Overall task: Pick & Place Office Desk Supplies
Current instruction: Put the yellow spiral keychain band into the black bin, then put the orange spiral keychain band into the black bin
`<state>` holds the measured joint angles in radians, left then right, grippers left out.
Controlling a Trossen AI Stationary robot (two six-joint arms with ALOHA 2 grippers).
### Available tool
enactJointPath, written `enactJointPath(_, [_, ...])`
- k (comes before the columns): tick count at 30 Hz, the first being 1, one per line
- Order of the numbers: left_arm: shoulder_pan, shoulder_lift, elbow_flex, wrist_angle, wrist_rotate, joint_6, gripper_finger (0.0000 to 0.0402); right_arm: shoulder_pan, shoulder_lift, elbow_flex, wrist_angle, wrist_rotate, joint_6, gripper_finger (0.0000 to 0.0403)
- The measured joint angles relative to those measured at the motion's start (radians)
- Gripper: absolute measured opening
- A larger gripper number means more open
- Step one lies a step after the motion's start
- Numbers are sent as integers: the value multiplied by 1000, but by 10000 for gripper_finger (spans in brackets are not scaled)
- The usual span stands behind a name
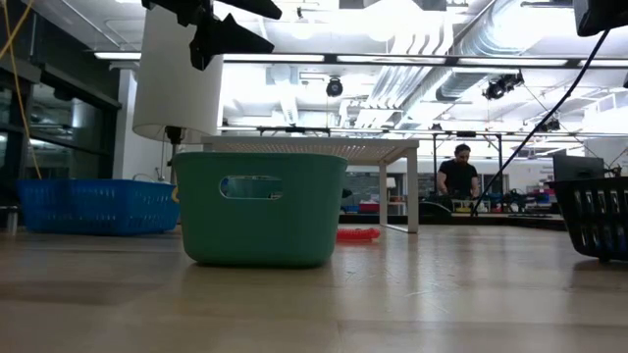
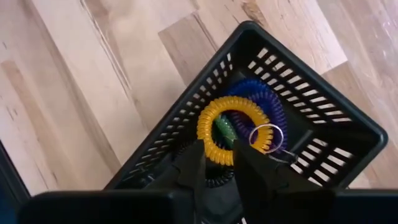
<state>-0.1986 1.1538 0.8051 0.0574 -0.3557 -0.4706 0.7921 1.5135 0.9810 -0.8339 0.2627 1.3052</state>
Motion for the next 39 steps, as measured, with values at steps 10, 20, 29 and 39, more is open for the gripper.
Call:
enactJointPath(10, [0, 0, 0, 0, 0, 0, 230, -3, 0, 0, 4, 29, -8, 70])
enactJointPath(20, [0, 0, 0, 0, 0, 0, 230, -120, -3, 0, 124, 76, -334, 69])
enactJointPath(29, [0, 0, 0, 0, 0, 0, 230, -305, -3, 0, 318, -21, -734, 69])
enactJointPath(39, [0, 0, 0, 0, 0, 0, 230, -463, 4, 0, 404, -105, -993, 69])
